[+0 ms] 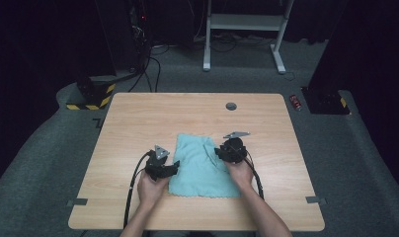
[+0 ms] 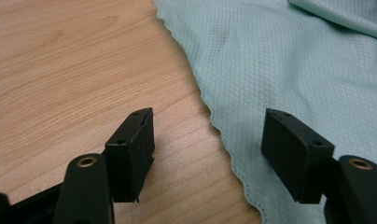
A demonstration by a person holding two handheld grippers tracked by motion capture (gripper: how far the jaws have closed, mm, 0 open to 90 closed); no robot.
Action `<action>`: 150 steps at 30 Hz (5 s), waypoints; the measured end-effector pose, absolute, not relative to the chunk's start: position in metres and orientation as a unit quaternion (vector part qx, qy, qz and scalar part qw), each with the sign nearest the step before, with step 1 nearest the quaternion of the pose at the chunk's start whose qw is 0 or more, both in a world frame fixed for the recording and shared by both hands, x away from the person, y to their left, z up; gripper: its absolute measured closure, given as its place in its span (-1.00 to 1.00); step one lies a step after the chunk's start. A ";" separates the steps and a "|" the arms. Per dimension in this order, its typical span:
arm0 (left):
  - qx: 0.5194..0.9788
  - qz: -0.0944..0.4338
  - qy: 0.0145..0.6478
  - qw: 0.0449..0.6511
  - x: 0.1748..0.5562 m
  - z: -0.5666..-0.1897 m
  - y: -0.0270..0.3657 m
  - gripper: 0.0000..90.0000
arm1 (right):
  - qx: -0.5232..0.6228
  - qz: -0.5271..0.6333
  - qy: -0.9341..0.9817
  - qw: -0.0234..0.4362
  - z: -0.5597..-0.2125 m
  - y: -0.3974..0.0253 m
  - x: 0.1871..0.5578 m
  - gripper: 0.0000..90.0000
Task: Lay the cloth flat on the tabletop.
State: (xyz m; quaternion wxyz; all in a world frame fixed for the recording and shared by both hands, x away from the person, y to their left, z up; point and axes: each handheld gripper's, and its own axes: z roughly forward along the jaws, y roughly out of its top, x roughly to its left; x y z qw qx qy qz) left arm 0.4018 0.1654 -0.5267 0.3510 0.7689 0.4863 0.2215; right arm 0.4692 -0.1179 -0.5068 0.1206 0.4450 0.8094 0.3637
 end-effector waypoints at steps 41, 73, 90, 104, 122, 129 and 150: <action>0.769 0.222 0.486 0.351 0.402 -0.527 0.165 -0.22 | 0.429 0.364 0.814 0.143 -0.496 -0.112 0.474 0.70; 0.769 0.221 0.486 0.351 0.402 -0.527 0.165 -0.23 | 0.471 0.317 0.799 0.200 -0.487 -0.150 0.495 0.99; 0.771 0.222 0.484 0.350 0.402 -0.527 0.166 -0.22 | 0.513 0.301 0.780 0.197 -0.498 -0.167 0.510 0.48; 0.771 0.221 0.483 0.351 0.402 -0.527 0.165 -0.20 | 0.408 0.311 0.838 0.186 -0.508 -0.151 0.446 0.38; 0.789 0.225 0.471 0.324 0.449 -0.515 0.146 -0.08 | 0.363 0.350 0.850 0.151 -0.505 -0.159 0.412 0.44; 0.779 0.231 0.502 0.297 0.461 -0.517 0.162 -0.14 | 0.351 0.343 0.859 0.147 -0.516 -0.165 0.401 0.42; 0.821 0.197 0.426 0.324 0.377 -0.518 0.161 -0.19 | 0.302 0.329 0.883 0.146 -0.513 -0.180 0.365 0.85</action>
